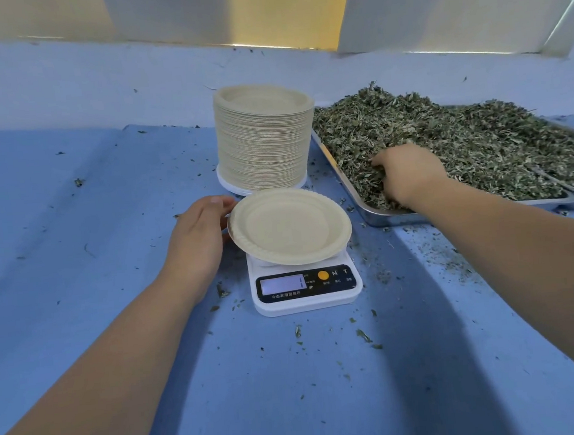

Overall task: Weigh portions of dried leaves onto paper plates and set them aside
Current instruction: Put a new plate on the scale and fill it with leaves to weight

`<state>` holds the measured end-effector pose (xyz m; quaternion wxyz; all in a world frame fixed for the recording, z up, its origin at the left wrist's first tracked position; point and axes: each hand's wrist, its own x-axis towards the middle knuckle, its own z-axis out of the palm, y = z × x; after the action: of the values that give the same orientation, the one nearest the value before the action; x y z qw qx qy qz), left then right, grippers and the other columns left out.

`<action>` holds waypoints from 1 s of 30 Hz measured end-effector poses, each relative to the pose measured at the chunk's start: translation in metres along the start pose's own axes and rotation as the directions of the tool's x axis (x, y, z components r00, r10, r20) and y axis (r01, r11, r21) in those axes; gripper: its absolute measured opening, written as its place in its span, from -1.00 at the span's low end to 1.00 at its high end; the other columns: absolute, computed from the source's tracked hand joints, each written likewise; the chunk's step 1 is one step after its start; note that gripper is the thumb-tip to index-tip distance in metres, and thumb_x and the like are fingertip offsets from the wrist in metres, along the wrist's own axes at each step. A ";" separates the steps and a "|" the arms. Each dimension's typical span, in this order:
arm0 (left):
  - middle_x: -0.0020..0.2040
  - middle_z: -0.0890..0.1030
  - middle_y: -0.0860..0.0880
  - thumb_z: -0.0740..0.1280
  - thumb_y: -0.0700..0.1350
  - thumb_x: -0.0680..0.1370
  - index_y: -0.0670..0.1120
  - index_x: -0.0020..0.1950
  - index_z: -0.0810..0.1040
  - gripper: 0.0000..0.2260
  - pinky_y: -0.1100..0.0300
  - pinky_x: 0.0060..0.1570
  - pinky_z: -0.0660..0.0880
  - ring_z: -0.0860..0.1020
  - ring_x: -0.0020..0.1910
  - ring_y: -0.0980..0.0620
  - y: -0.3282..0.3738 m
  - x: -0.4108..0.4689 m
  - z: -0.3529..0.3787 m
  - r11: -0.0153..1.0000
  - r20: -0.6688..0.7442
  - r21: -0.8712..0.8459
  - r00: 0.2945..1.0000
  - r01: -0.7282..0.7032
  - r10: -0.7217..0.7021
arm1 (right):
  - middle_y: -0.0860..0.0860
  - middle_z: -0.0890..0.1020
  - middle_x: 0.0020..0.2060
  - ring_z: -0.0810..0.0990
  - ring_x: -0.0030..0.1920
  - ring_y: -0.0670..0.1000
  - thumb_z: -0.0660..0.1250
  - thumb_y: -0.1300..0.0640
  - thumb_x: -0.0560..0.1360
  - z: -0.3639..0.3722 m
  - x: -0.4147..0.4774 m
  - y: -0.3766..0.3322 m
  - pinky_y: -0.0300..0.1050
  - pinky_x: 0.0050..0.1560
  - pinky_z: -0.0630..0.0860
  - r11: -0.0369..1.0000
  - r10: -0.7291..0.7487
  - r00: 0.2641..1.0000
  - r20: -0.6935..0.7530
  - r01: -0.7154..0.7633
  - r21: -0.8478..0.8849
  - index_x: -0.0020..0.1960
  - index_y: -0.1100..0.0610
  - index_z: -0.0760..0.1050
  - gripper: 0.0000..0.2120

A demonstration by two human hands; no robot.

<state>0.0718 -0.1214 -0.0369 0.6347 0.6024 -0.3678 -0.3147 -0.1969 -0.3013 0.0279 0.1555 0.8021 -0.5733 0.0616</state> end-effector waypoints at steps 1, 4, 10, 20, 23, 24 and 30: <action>0.10 0.69 0.10 0.15 -0.07 0.64 0.06 0.05 0.67 -0.72 0.13 0.12 0.58 0.63 0.15 0.12 0.000 0.000 0.000 1.000 0.001 -0.004 1.000 0.001 -0.001 | 0.15 0.67 0.00 0.63 -0.08 0.23 0.29 0.40 0.47 -0.003 0.001 0.001 0.07 -0.20 0.64 1.000 -0.006 1.000 -0.007 0.006 -0.011 0.26 0.03 0.60 -0.55; 0.10 0.69 0.10 0.14 -0.05 0.64 0.06 0.05 0.68 -0.71 0.05 0.15 0.59 0.63 0.15 0.09 0.001 -0.001 -0.001 1.000 0.003 0.025 1.000 -0.012 0.012 | 0.09 0.66 -0.07 0.60 -0.13 0.18 0.31 0.34 0.46 -0.011 0.003 0.002 0.01 -0.27 0.58 0.998 -0.021 0.999 -0.042 0.018 -0.060 0.22 0.00 0.60 -0.59; 0.01 0.68 0.17 0.12 -0.05 0.66 0.11 -0.05 0.68 -0.67 0.03 0.17 0.58 0.61 0.10 0.11 0.002 -0.005 -0.001 0.993 -0.002 0.099 0.998 -0.063 0.064 | 0.10 0.10 0.61 0.16 0.57 0.24 0.38 0.21 0.53 -0.001 0.019 -0.005 0.35 0.33 0.43 0.997 -0.024 0.984 0.174 0.037 -0.072 0.61 -0.20 -0.04 -0.14; 0.02 0.69 0.17 0.13 -0.03 0.66 0.14 -0.06 0.67 -0.68 0.11 0.11 0.57 0.62 0.09 0.16 0.001 -0.002 0.001 0.996 -0.005 0.077 0.999 -0.049 0.049 | 0.17 0.15 0.60 0.51 0.33 0.29 0.16 0.57 0.43 0.016 0.026 -0.001 0.19 0.02 0.63 0.995 -0.071 0.986 0.150 0.081 -0.065 0.62 -0.05 0.12 -0.11; -0.02 0.69 0.20 0.13 0.00 0.63 0.18 -0.10 0.68 -0.67 0.07 0.14 0.58 0.62 0.06 0.17 0.002 -0.002 0.001 0.995 0.002 0.084 0.999 -0.053 0.053 | 0.19 0.29 0.54 0.53 0.30 0.28 0.17 0.56 0.44 0.013 0.024 0.003 0.13 0.04 0.62 0.990 -0.111 0.987 0.114 0.120 -0.080 0.60 0.00 0.22 -0.17; -0.03 0.69 0.21 0.13 -0.01 0.63 0.20 -0.12 0.68 -0.66 0.09 0.12 0.58 0.63 0.04 0.18 0.002 -0.002 0.001 0.995 0.004 0.081 0.998 -0.055 0.055 | 0.19 0.34 0.51 0.53 0.29 0.28 0.17 0.55 0.44 0.011 0.022 0.004 0.12 0.06 0.61 0.988 -0.124 0.987 0.098 0.132 -0.078 0.59 0.01 0.25 -0.19; 0.01 0.70 0.13 0.11 -0.06 0.67 0.11 -0.08 0.68 -0.66 0.15 0.03 0.59 0.64 0.04 0.16 0.002 -0.003 0.001 0.995 -0.004 0.079 0.998 -0.061 0.062 | 0.17 0.53 0.28 0.57 0.16 0.25 0.16 0.55 0.45 0.003 0.014 0.012 0.14 0.07 0.60 0.989 -0.148 0.989 0.010 0.148 -0.014 0.52 0.06 0.35 -0.28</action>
<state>0.0691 -0.1197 -0.0353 0.6210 0.6164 -0.3963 -0.2782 -0.2035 -0.3186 0.0309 0.1631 0.8414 -0.5134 0.0422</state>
